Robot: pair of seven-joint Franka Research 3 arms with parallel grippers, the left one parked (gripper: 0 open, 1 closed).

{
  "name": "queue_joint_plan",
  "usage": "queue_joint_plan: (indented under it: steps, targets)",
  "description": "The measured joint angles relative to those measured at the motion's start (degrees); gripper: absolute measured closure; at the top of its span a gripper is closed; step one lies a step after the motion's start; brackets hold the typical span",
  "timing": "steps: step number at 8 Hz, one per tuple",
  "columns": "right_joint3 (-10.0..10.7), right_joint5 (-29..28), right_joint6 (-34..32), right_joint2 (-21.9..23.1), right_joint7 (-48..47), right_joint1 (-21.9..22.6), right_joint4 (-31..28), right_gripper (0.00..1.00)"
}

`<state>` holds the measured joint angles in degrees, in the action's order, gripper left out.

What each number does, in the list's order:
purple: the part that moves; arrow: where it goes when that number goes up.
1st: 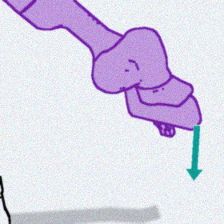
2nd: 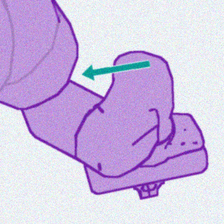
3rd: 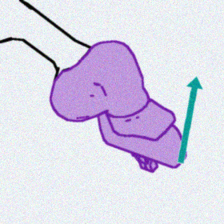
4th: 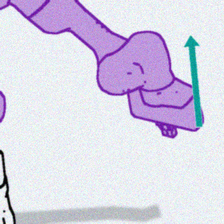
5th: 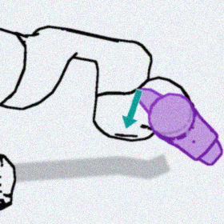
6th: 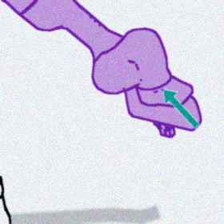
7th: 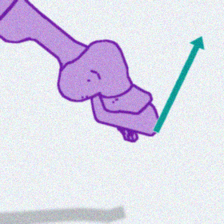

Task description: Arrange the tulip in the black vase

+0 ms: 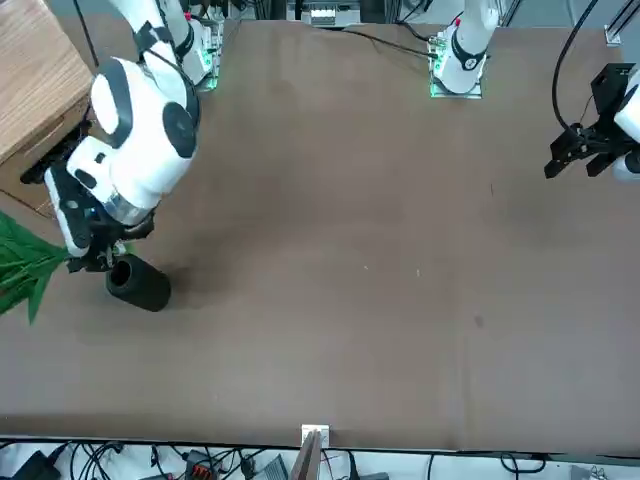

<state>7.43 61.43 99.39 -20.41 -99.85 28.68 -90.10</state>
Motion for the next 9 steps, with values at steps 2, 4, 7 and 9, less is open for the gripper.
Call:
queue_joint_plan:
  steps: [2,4,7,9]
  targets:
    - [0.00,3.63,-3.33,-3.85,-7.12,0.65,-0.04,0.87]
    - [0.12,6.87,-6.63,-6.32,-11.35,0.71,0.06,0.87]
    - [0.12,8.95,-9.75,-7.41,-16.40,0.84,0.55,0.87]
    - [0.11,9.80,-12.75,-9.93,-20.09,0.95,1.85,0.87]
